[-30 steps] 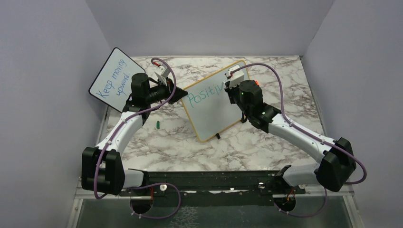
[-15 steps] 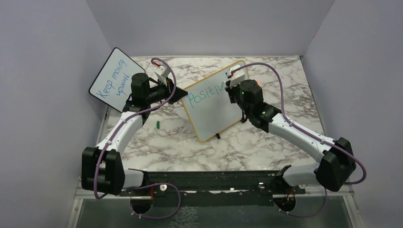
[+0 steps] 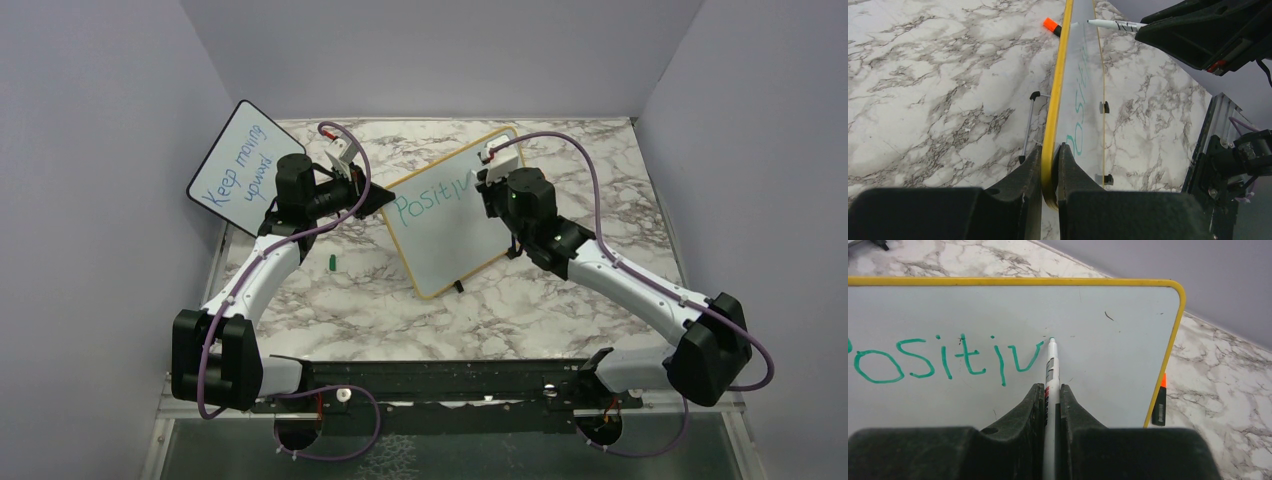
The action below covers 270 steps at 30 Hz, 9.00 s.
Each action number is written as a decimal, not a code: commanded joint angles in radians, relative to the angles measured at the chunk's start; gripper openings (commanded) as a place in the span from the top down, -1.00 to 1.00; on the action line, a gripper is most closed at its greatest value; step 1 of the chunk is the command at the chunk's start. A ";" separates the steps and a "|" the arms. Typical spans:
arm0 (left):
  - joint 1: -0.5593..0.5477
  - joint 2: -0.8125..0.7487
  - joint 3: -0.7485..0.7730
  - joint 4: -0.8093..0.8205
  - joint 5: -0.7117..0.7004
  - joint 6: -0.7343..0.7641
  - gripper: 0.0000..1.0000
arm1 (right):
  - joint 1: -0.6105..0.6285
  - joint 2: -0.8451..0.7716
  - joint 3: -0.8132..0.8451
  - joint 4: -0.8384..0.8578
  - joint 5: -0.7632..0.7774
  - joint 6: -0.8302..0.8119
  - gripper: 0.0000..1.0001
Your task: Write a sentence on the whiteboard
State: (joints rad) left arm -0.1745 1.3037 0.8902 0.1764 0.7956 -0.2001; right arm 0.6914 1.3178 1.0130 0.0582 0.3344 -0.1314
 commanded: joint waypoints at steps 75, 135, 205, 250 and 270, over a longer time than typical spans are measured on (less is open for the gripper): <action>-0.017 0.033 -0.017 -0.112 -0.044 0.080 1.00 | -0.040 -0.053 -0.028 -0.036 -0.034 0.023 0.99; -0.017 0.037 -0.013 -0.125 -0.047 0.091 1.00 | -0.139 -0.013 0.041 0.053 -0.210 -0.009 0.99; -0.017 0.032 -0.015 -0.121 -0.044 0.091 1.00 | -0.144 -0.032 -0.052 0.076 -0.101 -0.021 0.99; -0.017 0.030 -0.014 -0.125 -0.045 0.093 1.00 | -0.167 -0.026 -0.066 0.049 -0.123 0.005 1.00; -0.017 0.029 -0.016 -0.123 -0.045 0.093 1.00 | -0.183 -0.021 -0.018 0.079 -0.087 -0.023 1.00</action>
State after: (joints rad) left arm -0.1745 1.3037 0.8936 0.1654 0.7956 -0.1898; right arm 0.5186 1.3010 0.9482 0.1173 0.2230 -0.1406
